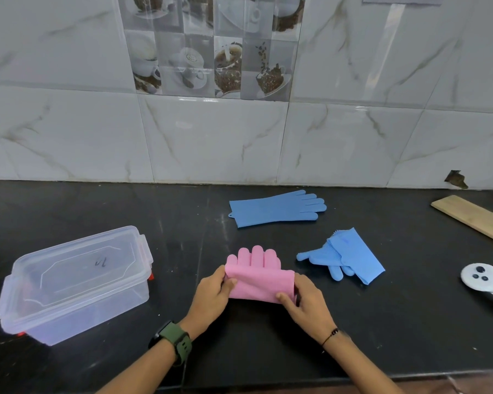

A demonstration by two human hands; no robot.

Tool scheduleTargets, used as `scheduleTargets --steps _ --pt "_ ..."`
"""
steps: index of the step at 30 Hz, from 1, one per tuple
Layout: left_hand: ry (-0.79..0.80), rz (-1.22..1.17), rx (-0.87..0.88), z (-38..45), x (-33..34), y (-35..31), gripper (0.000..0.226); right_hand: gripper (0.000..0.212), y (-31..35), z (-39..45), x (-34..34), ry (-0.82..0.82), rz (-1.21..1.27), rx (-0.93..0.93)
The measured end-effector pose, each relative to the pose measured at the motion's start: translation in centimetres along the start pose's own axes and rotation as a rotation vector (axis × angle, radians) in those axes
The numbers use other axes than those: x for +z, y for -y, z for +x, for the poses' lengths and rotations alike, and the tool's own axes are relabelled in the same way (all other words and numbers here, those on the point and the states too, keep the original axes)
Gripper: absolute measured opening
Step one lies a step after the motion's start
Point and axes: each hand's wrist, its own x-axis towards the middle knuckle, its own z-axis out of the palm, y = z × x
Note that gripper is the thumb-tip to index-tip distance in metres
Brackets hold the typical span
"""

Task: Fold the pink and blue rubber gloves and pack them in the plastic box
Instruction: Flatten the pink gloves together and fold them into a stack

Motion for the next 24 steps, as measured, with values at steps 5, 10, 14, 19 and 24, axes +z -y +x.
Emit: scheduleTargets --steps 5,10,14,19,24 --pt "-0.061 0.054 -0.084 1.9 0.7 -0.4 0.025 0.022 0.3 2.1 0.8 -0.13 0.005 0.099" --pt "-0.119 0.158 -0.113 3.9 1.0 -0.6 0.037 0.025 1.1 4.5 1.3 -0.156 -0.22 0.205" --pt "-0.161 0.244 -0.147 5.1 0.9 -0.7 0.038 0.027 1.5 5.8 1.7 -0.135 -0.327 0.284" --pt "-0.093 0.438 -0.197 6.2 0.9 -1.6 0.035 0.029 1.6 6.6 2.0 -0.129 -0.412 0.339" --pt "-0.082 0.728 -0.166 6.8 0.7 -2.3 0.032 0.032 1.7 7.3 1.9 -0.149 -0.475 0.336"
